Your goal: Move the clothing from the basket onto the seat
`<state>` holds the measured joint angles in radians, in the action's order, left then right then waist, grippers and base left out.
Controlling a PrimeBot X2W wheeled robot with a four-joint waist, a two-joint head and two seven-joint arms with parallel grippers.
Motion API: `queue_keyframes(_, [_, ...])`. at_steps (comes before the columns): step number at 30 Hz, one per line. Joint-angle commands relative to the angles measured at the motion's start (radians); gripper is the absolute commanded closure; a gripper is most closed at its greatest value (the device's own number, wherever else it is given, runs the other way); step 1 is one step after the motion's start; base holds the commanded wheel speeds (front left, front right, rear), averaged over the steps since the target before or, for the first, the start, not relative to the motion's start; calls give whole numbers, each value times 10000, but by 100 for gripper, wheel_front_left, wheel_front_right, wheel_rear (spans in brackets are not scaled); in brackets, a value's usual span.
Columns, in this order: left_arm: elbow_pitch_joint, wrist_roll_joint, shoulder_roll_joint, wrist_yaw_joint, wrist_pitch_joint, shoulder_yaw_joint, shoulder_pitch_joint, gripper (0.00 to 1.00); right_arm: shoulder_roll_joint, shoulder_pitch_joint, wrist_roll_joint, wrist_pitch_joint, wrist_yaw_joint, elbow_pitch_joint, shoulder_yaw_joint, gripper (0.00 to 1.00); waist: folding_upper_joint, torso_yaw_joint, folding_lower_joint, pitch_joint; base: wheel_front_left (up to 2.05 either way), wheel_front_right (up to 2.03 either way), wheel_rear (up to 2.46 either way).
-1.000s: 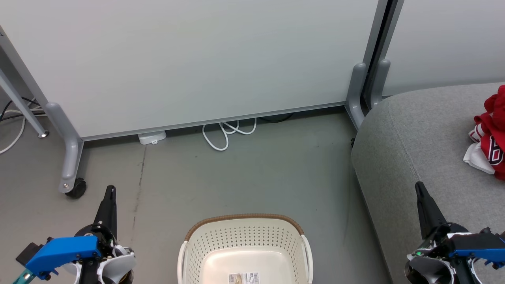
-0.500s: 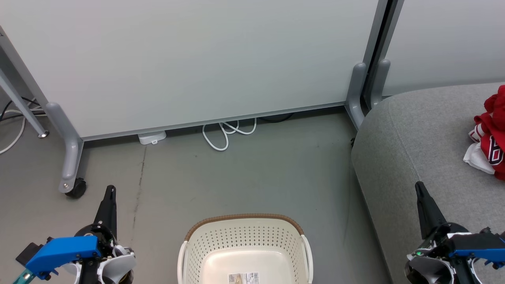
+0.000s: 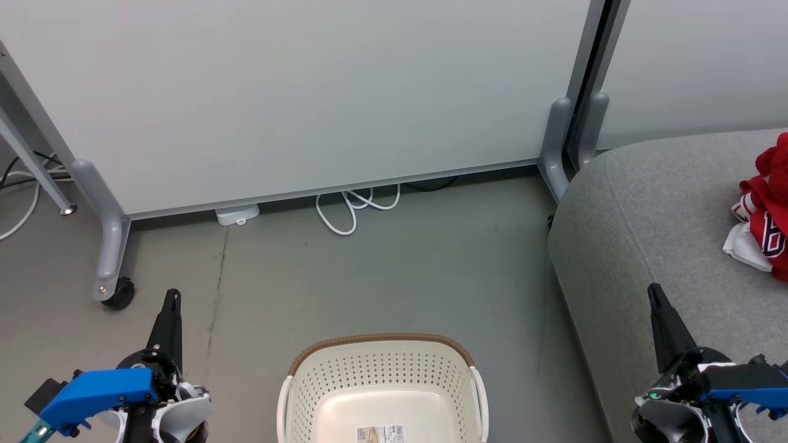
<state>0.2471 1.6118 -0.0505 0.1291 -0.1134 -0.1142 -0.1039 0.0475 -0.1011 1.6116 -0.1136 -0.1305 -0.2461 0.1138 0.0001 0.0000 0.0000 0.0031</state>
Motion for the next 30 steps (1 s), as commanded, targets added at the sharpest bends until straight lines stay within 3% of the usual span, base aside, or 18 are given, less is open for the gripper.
queue_keyframes(1, [-30,23,6,35,-46,-20,-97,100,51,-143,26,-46,-4,22,11,100,-1,0,0,0,0,0,0])
queue_keyframes(30, [-32,22,6,35,-45,-19,-96,100,51,-142,27,-45,-4,22,11,100,-1,0,0,0,0,0,0])
